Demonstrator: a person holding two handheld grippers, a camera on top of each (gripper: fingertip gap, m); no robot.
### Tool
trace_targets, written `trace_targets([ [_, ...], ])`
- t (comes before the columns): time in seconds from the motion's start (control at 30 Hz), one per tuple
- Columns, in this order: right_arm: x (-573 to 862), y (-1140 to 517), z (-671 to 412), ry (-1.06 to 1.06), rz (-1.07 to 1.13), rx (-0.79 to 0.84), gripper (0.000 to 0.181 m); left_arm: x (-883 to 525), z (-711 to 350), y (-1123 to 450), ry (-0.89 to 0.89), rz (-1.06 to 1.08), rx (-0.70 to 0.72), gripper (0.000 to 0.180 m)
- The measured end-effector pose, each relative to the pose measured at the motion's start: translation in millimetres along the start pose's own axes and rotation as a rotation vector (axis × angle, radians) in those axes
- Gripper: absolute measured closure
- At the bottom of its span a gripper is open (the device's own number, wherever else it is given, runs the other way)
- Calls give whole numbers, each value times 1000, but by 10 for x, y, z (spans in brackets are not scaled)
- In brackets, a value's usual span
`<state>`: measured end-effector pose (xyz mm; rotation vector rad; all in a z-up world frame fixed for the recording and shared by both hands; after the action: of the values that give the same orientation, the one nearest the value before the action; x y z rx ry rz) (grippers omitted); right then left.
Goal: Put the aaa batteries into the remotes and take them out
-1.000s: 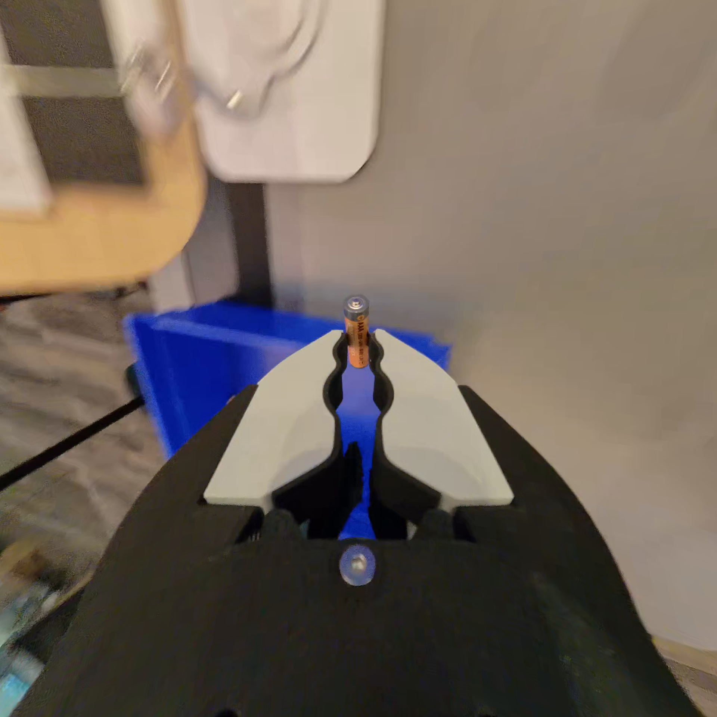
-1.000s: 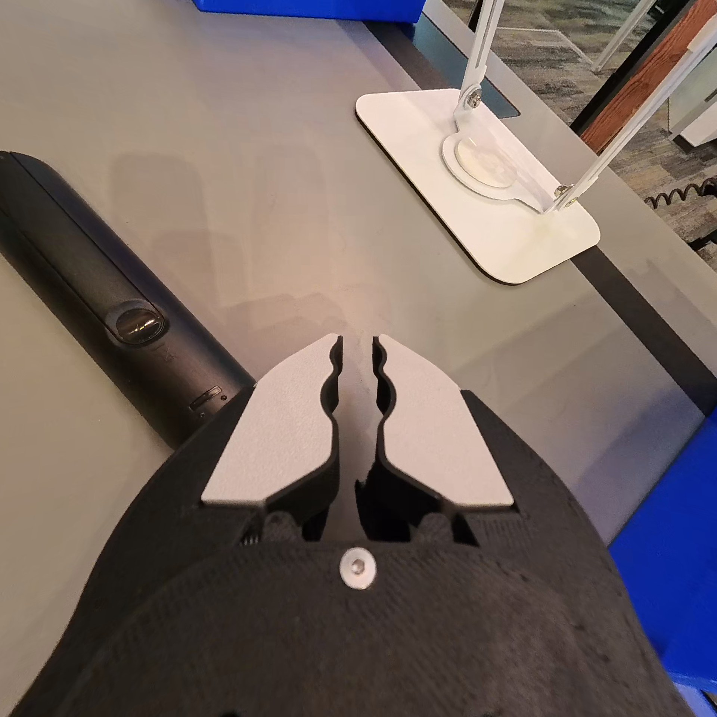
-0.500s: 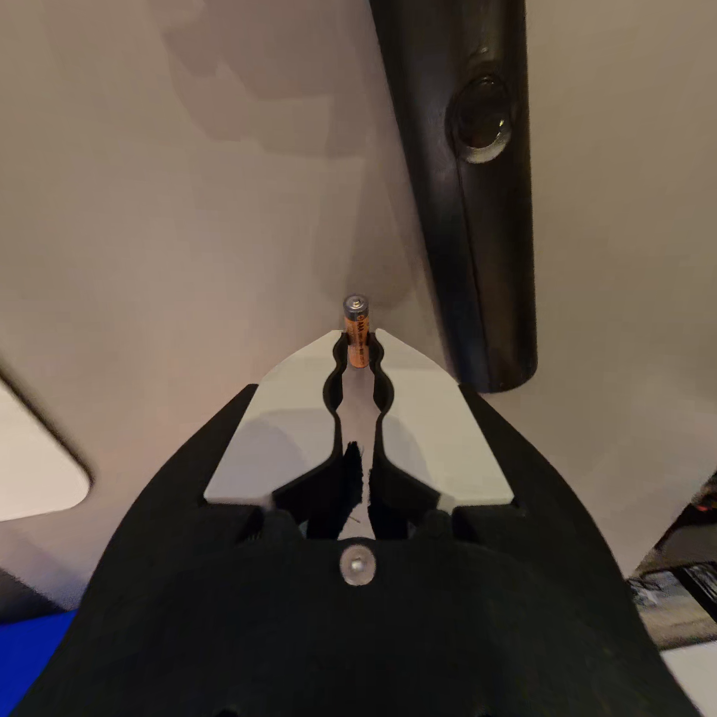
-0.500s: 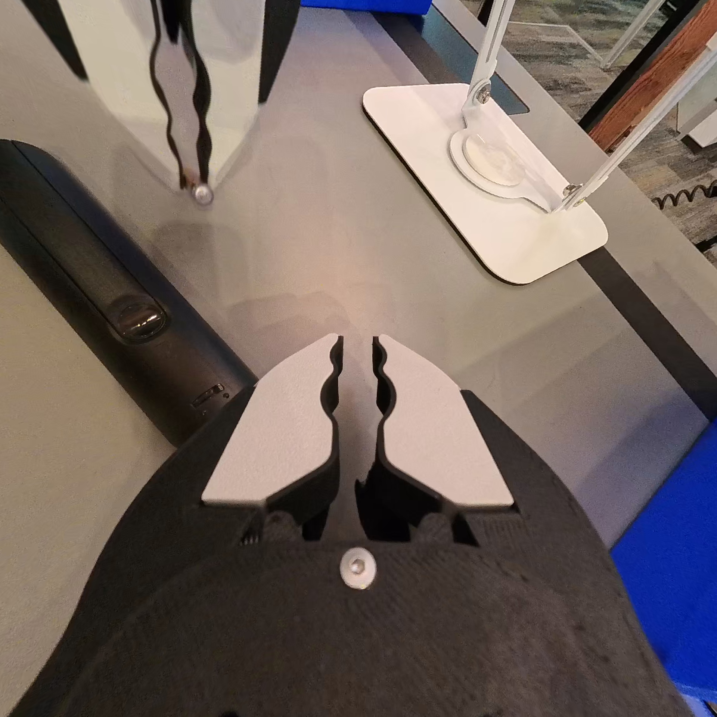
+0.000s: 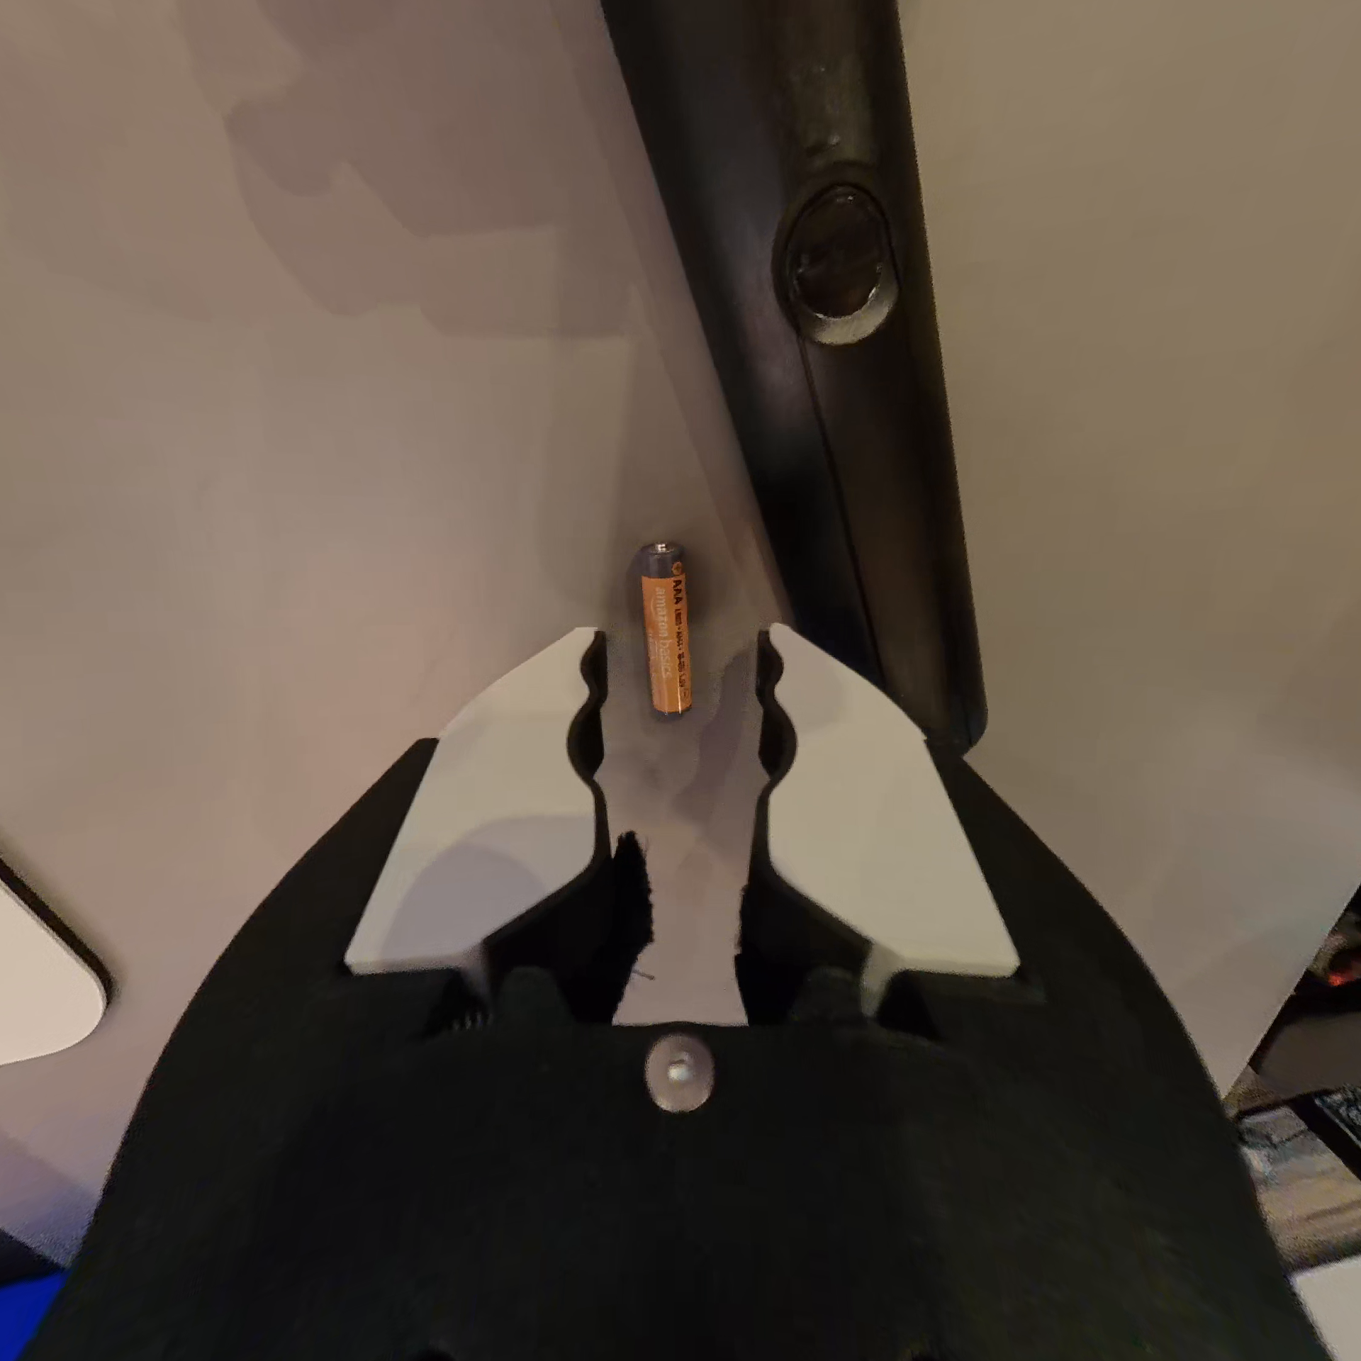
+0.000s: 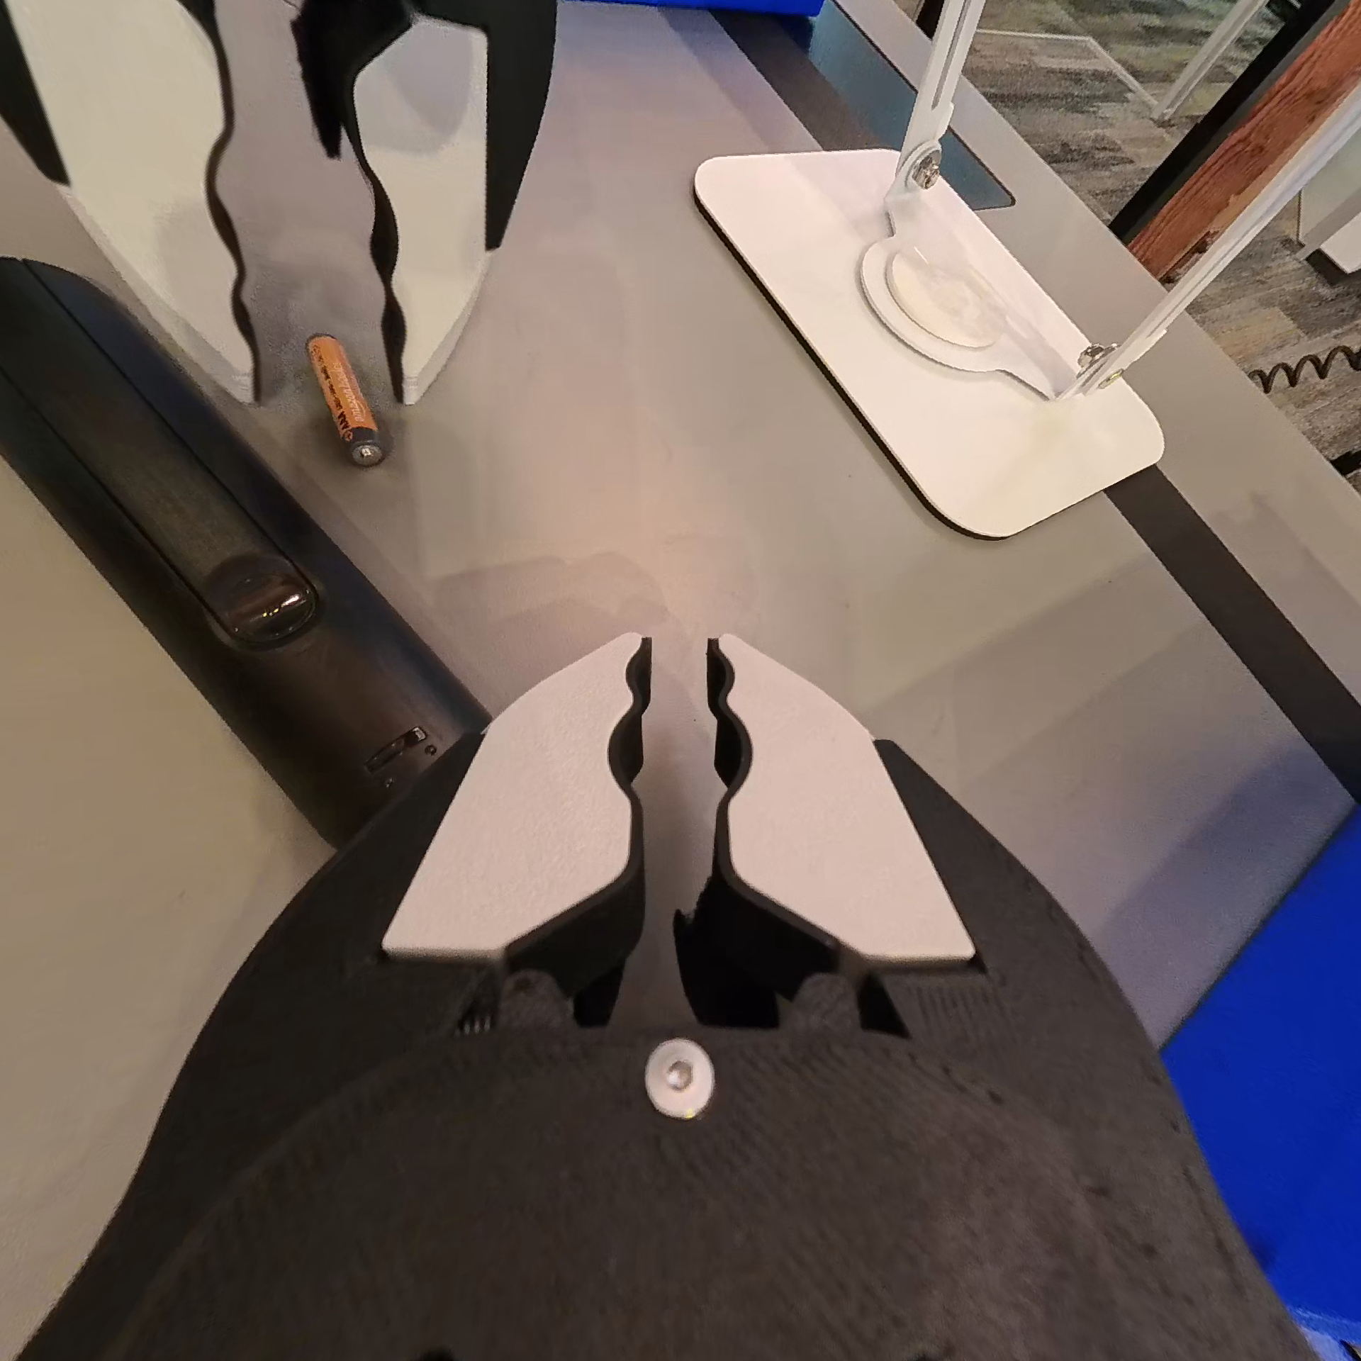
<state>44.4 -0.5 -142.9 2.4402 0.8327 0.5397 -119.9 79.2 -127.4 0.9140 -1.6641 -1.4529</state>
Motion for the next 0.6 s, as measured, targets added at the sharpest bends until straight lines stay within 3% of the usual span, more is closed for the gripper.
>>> trace_targets([
  [0.33, -4, -3, 1, 1, -8, -3, 167, 18, 93, 319, 19, -37, 175, 126],
  [0.6, -4, -2, 1, 1, -9, -1, 167, -210, 880, 1159, 128, -306, 228, 124],
])
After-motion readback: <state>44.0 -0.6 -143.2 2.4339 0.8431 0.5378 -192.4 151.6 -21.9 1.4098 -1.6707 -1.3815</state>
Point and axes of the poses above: each gripper's, where its closed fingertips meet, y back along the fingers, z out of its underside, x = y × z across the jaws, the point moved 9 cm from there along y, back along the fingers, and after that the axes turned 5 degrees about -z, right-handed, at the moved point
